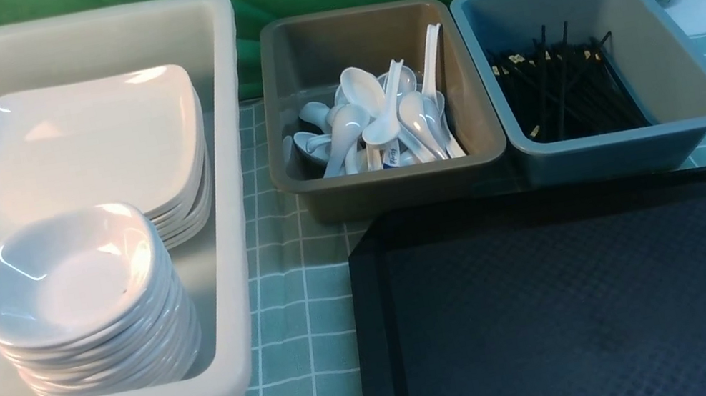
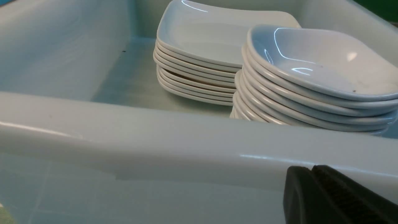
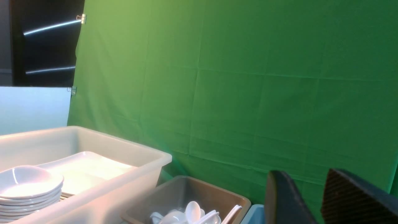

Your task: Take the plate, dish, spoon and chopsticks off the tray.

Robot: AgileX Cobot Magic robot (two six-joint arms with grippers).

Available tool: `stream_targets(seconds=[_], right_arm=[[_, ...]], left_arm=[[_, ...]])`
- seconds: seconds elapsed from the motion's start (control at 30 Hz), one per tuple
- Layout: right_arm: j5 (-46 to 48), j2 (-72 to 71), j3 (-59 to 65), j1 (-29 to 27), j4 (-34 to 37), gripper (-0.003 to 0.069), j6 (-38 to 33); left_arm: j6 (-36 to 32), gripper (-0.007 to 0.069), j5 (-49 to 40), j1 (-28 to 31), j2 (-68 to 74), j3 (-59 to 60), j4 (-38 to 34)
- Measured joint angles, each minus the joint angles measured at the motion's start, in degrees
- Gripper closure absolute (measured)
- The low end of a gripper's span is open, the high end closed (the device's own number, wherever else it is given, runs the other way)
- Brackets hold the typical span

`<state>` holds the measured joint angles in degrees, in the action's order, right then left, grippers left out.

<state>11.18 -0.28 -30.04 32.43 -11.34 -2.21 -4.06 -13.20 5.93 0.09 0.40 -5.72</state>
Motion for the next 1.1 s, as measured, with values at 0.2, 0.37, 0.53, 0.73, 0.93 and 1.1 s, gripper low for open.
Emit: stream_targets(seconds=[0.2,0.37,0.53,0.73,0.93,1.1], right_arm=[[0.0,0.0,0.0,0.0,0.0,0.0419,0.0],[0.0,0.0,0.0,0.0,0.0,0.0419,0.0],[0.0,0.0,0.0,0.0,0.0,0.0419,0.0],[-0.1,0.0,0.0,0.0,2.2,0.0418,0.2],[-0.8,0.4,2.7,0.0,5.0,0.0419,2.7],[-0.9,0.7,5.9,0.0,5.4,0.0419,2.9]], left_arm=[[0.1,0.0613,0.0,0.0,0.0,0.0,1.7],[0.1,0.0612,0.0,0.0,0.0,0.0,2.7],[0.1,0.0612,0.0,0.0,0.0,0.0,2.7],[0.1,0.0612,0.0,0.0,0.0,0.0,2.7],[0.1,0.0612,0.0,0.0,0.0,0.0,2.7],[0.1,0.0612,0.0,0.0,0.0,0.0,2.9]])
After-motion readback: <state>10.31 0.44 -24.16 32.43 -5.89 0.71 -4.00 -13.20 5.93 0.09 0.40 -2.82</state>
